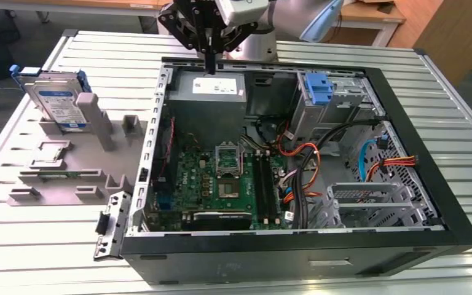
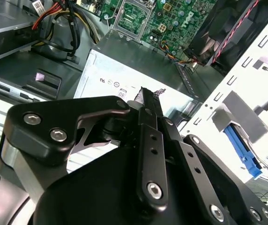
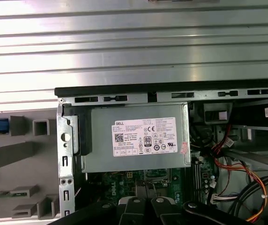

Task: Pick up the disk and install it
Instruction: 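Reach for the disk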

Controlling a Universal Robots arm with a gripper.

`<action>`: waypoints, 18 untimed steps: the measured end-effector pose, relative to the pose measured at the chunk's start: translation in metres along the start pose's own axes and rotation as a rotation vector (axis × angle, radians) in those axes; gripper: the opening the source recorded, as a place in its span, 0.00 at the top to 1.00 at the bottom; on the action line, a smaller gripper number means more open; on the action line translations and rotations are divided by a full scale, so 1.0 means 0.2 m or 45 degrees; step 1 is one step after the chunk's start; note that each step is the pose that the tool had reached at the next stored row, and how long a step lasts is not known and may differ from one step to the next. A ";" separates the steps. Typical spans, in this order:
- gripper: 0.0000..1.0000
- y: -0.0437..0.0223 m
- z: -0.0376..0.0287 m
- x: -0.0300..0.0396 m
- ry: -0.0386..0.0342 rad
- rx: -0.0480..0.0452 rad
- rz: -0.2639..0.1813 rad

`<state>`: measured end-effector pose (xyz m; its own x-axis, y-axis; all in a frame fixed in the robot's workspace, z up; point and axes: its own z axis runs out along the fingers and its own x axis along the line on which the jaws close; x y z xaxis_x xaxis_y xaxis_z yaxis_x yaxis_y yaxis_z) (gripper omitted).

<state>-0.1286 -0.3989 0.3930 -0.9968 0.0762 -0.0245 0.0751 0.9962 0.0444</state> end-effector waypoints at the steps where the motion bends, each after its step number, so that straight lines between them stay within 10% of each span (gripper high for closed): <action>1: 0.90 0.000 0.000 0.001 0.0000 0.000 0.000; 18: 0.90 -0.002 0.003 0.023 0.0001 0.000 0.000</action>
<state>-0.1333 -0.3989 0.3923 -0.9968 0.0762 -0.0244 0.0751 0.9962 0.0443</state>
